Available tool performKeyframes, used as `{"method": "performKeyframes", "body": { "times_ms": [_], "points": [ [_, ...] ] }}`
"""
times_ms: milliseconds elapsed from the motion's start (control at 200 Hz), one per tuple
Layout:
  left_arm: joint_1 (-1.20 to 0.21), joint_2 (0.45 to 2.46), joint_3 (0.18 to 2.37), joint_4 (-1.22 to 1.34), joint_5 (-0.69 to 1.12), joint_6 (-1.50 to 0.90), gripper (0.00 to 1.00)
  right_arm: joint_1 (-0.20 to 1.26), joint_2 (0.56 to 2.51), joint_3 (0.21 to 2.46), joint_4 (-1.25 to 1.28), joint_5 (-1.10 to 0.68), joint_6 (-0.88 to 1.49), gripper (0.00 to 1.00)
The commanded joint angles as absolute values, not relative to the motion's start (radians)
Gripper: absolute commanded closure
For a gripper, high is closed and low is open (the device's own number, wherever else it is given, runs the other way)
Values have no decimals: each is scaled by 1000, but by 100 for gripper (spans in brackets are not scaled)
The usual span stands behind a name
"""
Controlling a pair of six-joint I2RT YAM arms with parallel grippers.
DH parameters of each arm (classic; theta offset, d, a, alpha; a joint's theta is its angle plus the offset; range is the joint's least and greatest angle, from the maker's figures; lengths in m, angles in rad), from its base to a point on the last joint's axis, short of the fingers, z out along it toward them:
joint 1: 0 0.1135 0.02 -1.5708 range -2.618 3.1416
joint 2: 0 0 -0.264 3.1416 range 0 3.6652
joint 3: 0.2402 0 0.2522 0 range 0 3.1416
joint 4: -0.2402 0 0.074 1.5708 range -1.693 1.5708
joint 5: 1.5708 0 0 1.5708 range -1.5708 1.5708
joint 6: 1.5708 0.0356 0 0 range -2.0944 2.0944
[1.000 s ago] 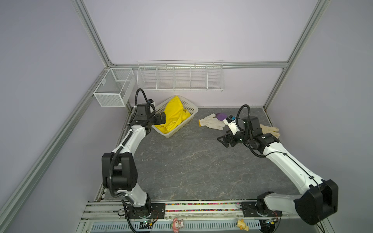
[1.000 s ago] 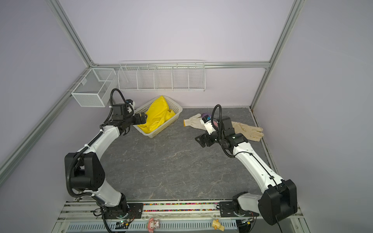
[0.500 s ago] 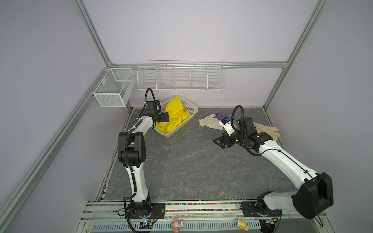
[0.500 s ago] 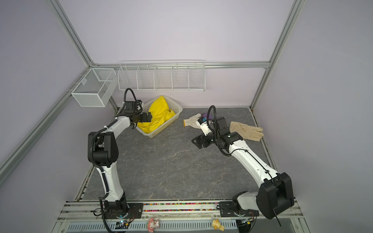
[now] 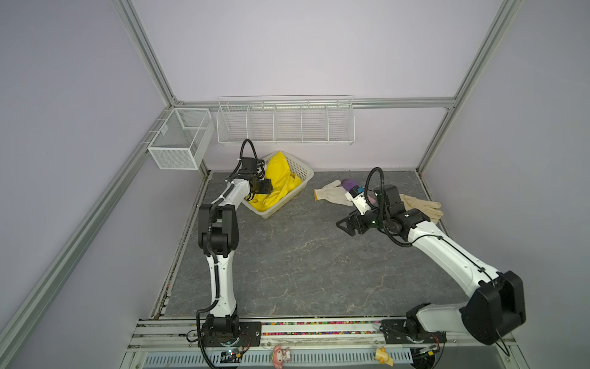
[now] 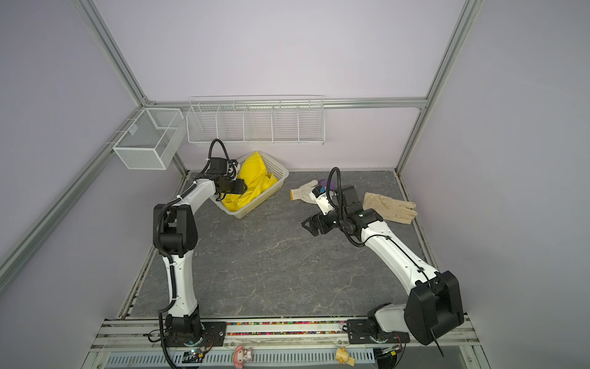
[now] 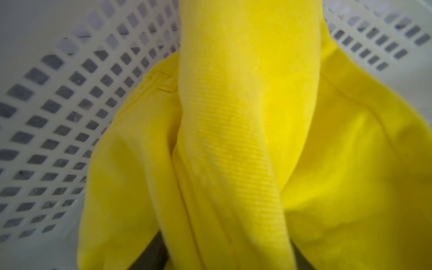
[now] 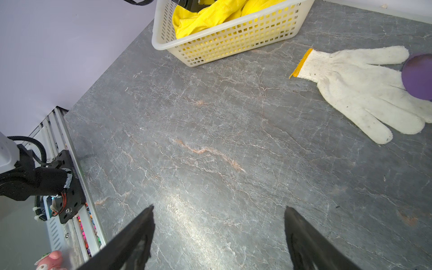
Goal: Fold and stack the trousers
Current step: Pick up the trousers from the basket.
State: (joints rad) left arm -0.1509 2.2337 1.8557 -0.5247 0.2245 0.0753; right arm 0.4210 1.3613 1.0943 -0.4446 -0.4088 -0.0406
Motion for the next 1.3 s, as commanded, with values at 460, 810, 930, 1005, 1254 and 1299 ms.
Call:
{"method": "performKeyframes", "body": {
  "times_ms": [460,810,930,1005,1254,1299],
  "points": [
    [-163,1937,1876,-634,317,0,100,398,1381,1092,-404,-416,-14,12],
    [-165,1707,1930,-586,347,-168,100,391,1405,1087,-367,-423,-3,12],
    [-177,1651,1984,-586,351,-208,100,390,1412,1088,-356,-428,-2,12],
    [-192,1624,2033,-592,348,-224,100,389,1415,1088,-350,-429,-2,12],
    [-306,1653,2420,-716,231,-192,100,385,1420,1086,-306,-454,15,12],
    [-329,1657,2473,-714,206,-193,100,385,1415,1082,-289,-458,19,12]
  ]
}}
